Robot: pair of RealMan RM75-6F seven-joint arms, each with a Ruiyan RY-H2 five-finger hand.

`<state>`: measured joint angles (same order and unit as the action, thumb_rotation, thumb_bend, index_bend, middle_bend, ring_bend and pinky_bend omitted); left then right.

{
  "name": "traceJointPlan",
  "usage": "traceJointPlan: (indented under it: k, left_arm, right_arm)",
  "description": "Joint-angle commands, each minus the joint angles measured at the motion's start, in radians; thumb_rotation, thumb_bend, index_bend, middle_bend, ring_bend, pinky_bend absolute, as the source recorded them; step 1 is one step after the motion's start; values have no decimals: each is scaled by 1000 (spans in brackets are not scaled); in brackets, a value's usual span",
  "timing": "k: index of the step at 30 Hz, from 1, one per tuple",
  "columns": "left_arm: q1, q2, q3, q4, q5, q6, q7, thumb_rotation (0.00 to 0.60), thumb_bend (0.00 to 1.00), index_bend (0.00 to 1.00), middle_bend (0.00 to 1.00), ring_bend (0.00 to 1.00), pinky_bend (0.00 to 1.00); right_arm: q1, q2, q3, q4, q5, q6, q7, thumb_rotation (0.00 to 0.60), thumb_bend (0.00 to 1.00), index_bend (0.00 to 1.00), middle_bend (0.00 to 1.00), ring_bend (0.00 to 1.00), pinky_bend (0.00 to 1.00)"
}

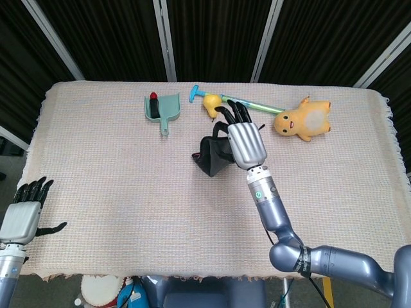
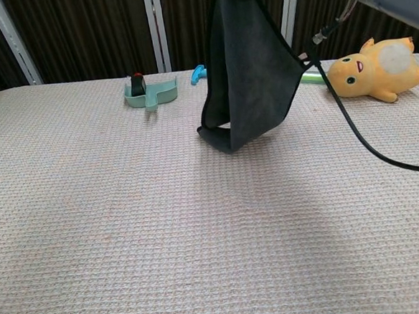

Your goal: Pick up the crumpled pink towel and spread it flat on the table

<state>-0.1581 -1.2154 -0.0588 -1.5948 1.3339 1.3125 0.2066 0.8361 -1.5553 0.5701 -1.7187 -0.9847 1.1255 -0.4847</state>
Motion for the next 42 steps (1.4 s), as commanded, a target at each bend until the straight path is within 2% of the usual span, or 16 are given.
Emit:
traceJointPlan:
  k: [1,5,15,22,29,35,42]
  left_arm:
    - [-9,-1,-8,-5,-3,-8,-9,600,0,0,0,0,0]
    - [-28,-8,-21,-5,-3,-19,-14,600,0,0,0,0,0]
    - [-98,-53,-58,2,-6,-76,-31,600,0,0,0,0,0]
    - [-174,-85,-126,14,-31,-122,-67,600,9,36,0,0,0]
    - [-259,-112,-203,35,-77,-177,-93,600,43,118,42,0,0]
    - [-357,-159,-259,101,-116,-239,-77,600,99,171,85,0,37]
    - [-464,-235,-297,186,-156,-314,-77,600,125,223,106,0,37]
  right_arm:
    - [45,13,28,-38,37,28,-66,600,482,604,211,23,61]
    - [78,22,42,-72,77,45,-113,600,483,604,211,23,61]
    - [123,53,20,-89,108,46,-148,600,483,604,211,23,61]
    - [123,111,-22,-74,62,-23,-84,600,483,604,211,23,61]
    - [118,147,-53,-53,8,-57,-12,600,483,605,215,23,61]
    - [118,172,-68,-57,-11,-65,24,600,483,604,215,24,61]
    - [120,195,-80,-78,-14,-58,35,600,483,609,215,23,61]
